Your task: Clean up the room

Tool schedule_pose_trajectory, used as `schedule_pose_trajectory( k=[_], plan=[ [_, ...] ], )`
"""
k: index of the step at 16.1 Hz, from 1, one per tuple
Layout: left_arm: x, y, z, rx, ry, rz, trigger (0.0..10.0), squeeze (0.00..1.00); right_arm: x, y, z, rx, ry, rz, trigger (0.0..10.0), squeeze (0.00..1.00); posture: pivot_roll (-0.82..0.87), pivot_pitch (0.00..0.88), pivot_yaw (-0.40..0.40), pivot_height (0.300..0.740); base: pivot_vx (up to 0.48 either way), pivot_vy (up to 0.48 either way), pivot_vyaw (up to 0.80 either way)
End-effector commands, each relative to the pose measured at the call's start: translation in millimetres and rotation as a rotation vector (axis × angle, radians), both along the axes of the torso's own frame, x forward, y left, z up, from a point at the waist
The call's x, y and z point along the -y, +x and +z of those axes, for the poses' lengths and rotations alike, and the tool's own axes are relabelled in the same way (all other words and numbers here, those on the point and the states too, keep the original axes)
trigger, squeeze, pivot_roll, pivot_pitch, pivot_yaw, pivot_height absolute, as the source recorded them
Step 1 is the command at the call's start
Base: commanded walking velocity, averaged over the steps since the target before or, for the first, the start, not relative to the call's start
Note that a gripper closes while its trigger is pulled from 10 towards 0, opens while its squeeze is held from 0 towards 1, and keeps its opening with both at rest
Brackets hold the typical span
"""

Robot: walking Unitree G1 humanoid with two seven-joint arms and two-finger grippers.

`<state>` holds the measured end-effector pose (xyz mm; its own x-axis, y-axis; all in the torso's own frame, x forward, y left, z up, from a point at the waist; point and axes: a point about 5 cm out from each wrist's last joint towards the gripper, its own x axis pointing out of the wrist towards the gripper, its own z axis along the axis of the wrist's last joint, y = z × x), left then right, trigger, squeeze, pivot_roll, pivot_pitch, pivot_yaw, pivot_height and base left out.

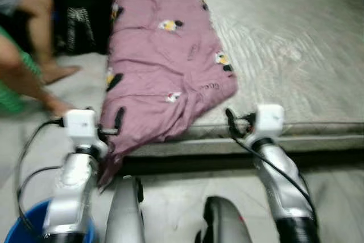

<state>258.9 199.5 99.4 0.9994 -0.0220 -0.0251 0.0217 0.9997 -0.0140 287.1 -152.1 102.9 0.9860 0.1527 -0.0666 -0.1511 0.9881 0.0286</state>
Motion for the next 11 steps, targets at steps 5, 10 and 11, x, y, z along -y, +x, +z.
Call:
schedule_pose_trajectory(
  k=[5,10,11],
  plan=[
    [6.4,0.3,0.3,-0.003,-0.015,-0.025,10.0,0.00,9.4,-3.1,-2.0,-0.010,-0.018,-0.020,10.0,0.00,-0.02,0.144,-0.062,0.625,0.404,0.000,0.00],
    [7.3,-0.7,-1.5,-0.011,-0.012,-0.024,10.0,0.00,8.8,-3.2,-2.3,-0.011,-0.019,-0.015,10.0,0.00,-0.02,0.143,-0.062,0.625,0.394,0.000,0.00],
    [7.4,-1.3,-2.2,-0.014,-0.014,-0.021,10.0,0.00,8.6,-3.1,-2.4,-0.012,-0.019,-0.014,10.0,0.00,-0.02,0.143,-0.062,0.625,0.289,0.000,0.00]
  ],
)
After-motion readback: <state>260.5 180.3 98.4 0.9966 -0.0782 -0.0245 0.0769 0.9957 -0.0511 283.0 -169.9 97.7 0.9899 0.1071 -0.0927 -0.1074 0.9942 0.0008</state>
